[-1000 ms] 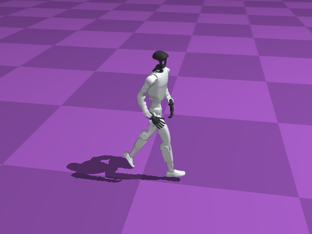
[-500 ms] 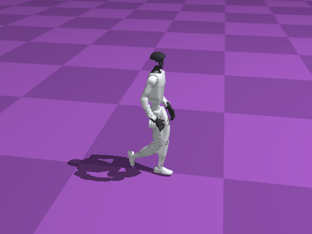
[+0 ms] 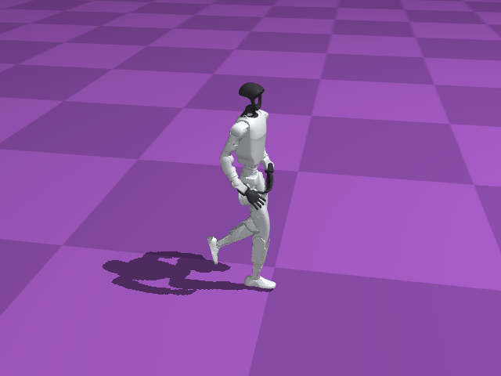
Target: Walk run
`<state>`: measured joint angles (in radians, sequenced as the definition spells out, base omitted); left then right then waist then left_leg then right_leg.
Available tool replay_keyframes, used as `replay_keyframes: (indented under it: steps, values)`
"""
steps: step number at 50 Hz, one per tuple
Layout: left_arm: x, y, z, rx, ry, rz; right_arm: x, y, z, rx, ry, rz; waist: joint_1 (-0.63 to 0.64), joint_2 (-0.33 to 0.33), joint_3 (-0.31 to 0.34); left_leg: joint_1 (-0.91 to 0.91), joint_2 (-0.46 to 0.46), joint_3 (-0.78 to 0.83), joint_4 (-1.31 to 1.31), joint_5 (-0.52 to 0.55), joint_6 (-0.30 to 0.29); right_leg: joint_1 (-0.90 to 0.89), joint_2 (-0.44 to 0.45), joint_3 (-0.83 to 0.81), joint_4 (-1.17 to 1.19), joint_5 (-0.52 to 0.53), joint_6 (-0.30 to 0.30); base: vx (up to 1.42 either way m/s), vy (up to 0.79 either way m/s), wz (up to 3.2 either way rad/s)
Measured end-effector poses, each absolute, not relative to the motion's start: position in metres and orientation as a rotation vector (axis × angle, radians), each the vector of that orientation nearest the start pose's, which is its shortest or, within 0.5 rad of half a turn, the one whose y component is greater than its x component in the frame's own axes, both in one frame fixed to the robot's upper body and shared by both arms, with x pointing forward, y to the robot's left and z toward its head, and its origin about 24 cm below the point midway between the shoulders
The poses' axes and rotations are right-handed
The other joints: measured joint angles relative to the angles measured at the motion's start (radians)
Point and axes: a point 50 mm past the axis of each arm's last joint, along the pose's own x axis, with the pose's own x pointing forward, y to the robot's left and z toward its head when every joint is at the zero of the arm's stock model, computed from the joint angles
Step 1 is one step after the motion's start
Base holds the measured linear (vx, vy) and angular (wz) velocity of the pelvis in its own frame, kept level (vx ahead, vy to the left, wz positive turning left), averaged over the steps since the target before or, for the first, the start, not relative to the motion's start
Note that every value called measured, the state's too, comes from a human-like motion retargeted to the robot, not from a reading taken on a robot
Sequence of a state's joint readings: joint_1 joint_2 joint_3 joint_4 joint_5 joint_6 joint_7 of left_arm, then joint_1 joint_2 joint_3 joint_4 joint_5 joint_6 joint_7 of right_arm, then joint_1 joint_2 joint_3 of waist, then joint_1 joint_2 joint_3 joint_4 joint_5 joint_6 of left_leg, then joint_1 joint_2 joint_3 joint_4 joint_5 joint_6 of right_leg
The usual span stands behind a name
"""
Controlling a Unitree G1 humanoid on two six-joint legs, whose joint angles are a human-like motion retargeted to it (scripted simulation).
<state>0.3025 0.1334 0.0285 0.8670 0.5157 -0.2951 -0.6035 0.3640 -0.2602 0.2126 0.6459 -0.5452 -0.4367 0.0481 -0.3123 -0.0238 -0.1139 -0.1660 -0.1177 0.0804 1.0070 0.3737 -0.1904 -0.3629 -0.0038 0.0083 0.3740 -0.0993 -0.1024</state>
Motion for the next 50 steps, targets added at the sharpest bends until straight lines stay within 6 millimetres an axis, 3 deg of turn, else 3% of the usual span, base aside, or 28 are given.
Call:
replay_keyframes:
  steps: [3, 5, 7, 10, 13, 15, 17, 18, 20, 23, 25, 28, 31, 33, 35, 37, 38, 40, 43, 45, 47, 50]
  values:
    - [0.063, 0.169, -0.141, 0.29, 0.904, -0.725, 0.073, -0.178, -0.128, -0.604, 0.679, 0.604, 0.011, -0.014, -0.006, -0.096, 0.053, 0.095, -0.067, -0.144, 0.146, 0.095, 0.004, -0.028, -0.067, 0.013, -0.034, 0.97, -0.11, 0.39]
    - [0.076, 0.171, -0.133, 0.349, 0.8, -0.674, 0.067, -0.179, -0.131, -0.585, 0.718, 0.628, 0.054, -0.032, -0.002, -0.159, 0.077, 0.168, -0.178, -0.242, 0.204, 0.163, -0.012, -0.08, -0.135, 0.083, -0.036, 0.96, -0.14, -0.02]
    - [0.085, 0.175, -0.125, 0.389, 0.726, -0.641, 0.061, -0.178, -0.132, -0.576, 0.732, 0.665, 0.119, -0.044, 0.006, -0.189, 0.061, 0.2, -0.382, -0.289, 0.222, 0.23, -0.011, -0.16, -0.196, 0.181, -0.032, 0.9, -0.18, -0.57]
    - [0.094, 0.181, -0.12, 0.415, 0.678, -0.621, 0.056, -0.18, -0.133, -0.597, 0.739, 0.677, 0.185, -0.031, 0.047, -0.171, 0.005, 0.116, -0.731, -0.345, 0.249, 0.344, 0.047, -0.188, -0.246, 0.296, -0.032, 0.84, -0.14, -0.14]
    - [0.1, 0.179, -0.122, 0.391, 0.701, -0.632, 0.061, -0.181, -0.131, -0.605, 0.716, 0.626, 0.196, -0.021, 0.082, -0.133, -0.01, 0.086, -0.887, -0.354, 0.285, 0.445, 0.062, -0.264, -0.219, 0.371, -0.042, 1.06, -0.14, 0.28]
    - [0.1, 0.178, -0.123, 0.365, 0.727, -0.671, 0.064, -0.18, -0.13, -0.591, 0.699, 0.619, 0.204, -0.019, 0.09, -0.124, 0.004, 0.143, -0.869, -0.255, 0.402, 0.467, 0.074, -0.249, -0.12, 0.448, -0.041, 0.94, -0.26, 0.03]
    - [0.093, 0.18, -0.125, 0.357, 0.775, -0.709, 0.058, -0.174, -0.132, -0.568, 0.726, 0.66, 0.171, -0.019, 0.056, -0.115, 0.007, 0.103, -0.741, -0.453, 0.451, 0.424, 0.105, -0.259, 0.055, 0.575, -0.032, 1.66, -0.28, 0.5]
    - [0.09, 0.177, -0.127, 0.359, 0.788, -0.726, 0.055, -0.175, -0.133, -0.572, 0.752, 0.681, 0.141, -0.013, 0.042, -0.125, -0.048, -0.044, -0.69, -0.487, 0.445, 0.376, 0.087, -0.287, 0.196, 0.611, -0.022, 1.56, 0.03, 0.81]
    - [0.095, 0.182, -0.127, 0.359, 0.801, -0.737, 0.061, -0.173, -0.136, -0.599, 0.774, 0.741, 0.092, -0.019, 0.046, -0.135, -0.044, 0.004, -0.589, -0.552, 0.434, 0.256, -0.008, -0.292, 0.503, 0.623, -0.011, 1.09, -0.03, 0.21]
    - [0.087, 0.18, -0.134, 0.378, 0.903, -0.836, 0.057, -0.169, -0.137, -0.582, 0.802, 0.715, 0.135, 0.03, 0.022, -0.037, 0.049, 0.057, -0.642, -0.573, 0.403, 0.137, 0.061, -0.224, 0.538, 0.488, 0.02, 0.95, -0.21, -0.14]
    - [0.089, 0.179, -0.136, 0.379, 0.941, -0.867, 0.065, -0.172, -0.131, -0.599, 0.74, 0.615, 0.16, 0.035, 0.021, 0.015, 0.022, 0.022, -0.701, -0.549, 0.389, 0.069, 0.095, -0.144, 0.495, 0.393, 0.066, 0.48, -0.06, 0.13]
    - [0.086, 0.174, -0.136, 0.375, 0.917, -0.878, 0.072, -0.174, -0.122, -0.578, 0.636, 0.431, 0.09, 0.07, 0.006, 0.084, 0.027, -0.027, -0.784, -0.467, 0.351, 0.02, 0.019, -0.176, 0.285, 0.277, 0.146, 0.86, -0.09, 1.2]
    - [0.086, 0.171, -0.134, 0.383, 0.856, -0.84, 0.076, -0.177, -0.116, -0.552, 0.574, 0.334, 0.028, 0.051, 0.0, 0.146, 0.003, -0.056, -0.813, -0.416, 0.319, 0.002, -0.037, -0.123, 0.002, 0.222, 0.214, 0.69, -0.13, 1.46]
    - [0.089, 0.172, -0.131, 0.399, 0.815, -0.808, 0.077, -0.178, -0.117, -0.556, 0.576, 0.328, -0.009, 0.019, 0.016, 0.194, -0.027, -0.093, -0.808, -0.41, 0.31, 0.002, -0.064, -0.04, -0.155, 0.204, 0.248, 0.74, -0.22, 1.34]
    - [0.094, 0.175, -0.129, 0.412, 0.793, -0.782, 0.077, -0.176, -0.12, -0.573, 0.61, 0.38, -0.008, -0.013, 0.033, 0.242, -0.046, -0.108, -0.792, -0.428, 0.302, 0.006, -0.063, 0.146, -0.249, 0.179, 0.275, 0.77, -0.26, 0.63]
    - [0.09, 0.179, -0.13, 0.408, 0.818, -0.784, 0.071, -0.174, -0.125, -0.604, 0.664, 0.464, -0.002, -0.034, 0.036, 0.272, -0.052, -0.123, -0.735, -0.435, 0.286, 0.022, -0.053, 0.267, -0.25, 0.244, 0.328, 1.02, -0.38, 0.61]
    - [0.084, 0.181, -0.133, 0.401, 0.845, -0.786, 0.067, -0.172, -0.127, -0.61, 0.693, 0.513, -0.013, -0.03, 0.033, 0.272, -0.04, -0.142, -0.679, -0.417, 0.27, 0.025, -0.023, 0.222, -0.198, 0.198, 0.279, 0.95, -0.35, 0.69]
    - [0.077, 0.181, -0.138, 0.386, 0.9, -0.785, 0.068, -0.171, -0.128, -0.595, 0.712, 0.555, 0.036, -0.027, 0.028, 0.228, -0.027, -0.095, -0.536, -0.277, 0.223, 0.011, -0.108, 0.002, -0.126, 0.137, 0.238, 0.85, -0.29, 0.2]
    - [0.073, 0.17, -0.146, 0.364, 0.995, -0.852, 0.071, -0.18, -0.128, -0.557, 0.742, 0.472, 0.076, -0.057, 0.009, 0.071, -0.011, -0.014, -0.245, -0.08, 0.097, 0.066, -0.072, 0.123, -0.109, 0.079, 0.199, 0.84, -0.15, 0.78]
    - [0.079, 0.167, -0.144, 0.408, 0.985, -0.871, 0.07, -0.182, -0.129, -0.513, 0.744, 0.451, 0.049, -0.057, 0.004, 0.005, 0.078, 0.084, -0.133, -0.068, 0.121, 0.11, -0.109, 0.022, -0.133, 0.076, 0.186, 0.6, -0.04, 1.77]
    - [0.092, 0.172, -0.136, 0.498, 0.881, -0.82, 0.068, -0.183, -0.131, -0.479, 0.772, 0.478, 0.046, -0.059, 0.002, -0.053, 0.131, 0.162, -0.087, -0.161, 0.185, 0.166, -0.15, -0.111, -0.178, 0.095, 0.18, 0.71, -0.04, 1.57]
    - [0.102, 0.175, -0.127, 0.525, 0.749, -0.739, 0.058, -0.184, -0.135, -0.509, 0.834, 0.598, 0.112, -0.076, -0.006, -0.135, 0.082, 0.211, -0.144, -0.227, 0.176, 0.226, -0.142, -0.134, -0.235, 0.134, 0.169, 0.63, -0.05, 0.35]
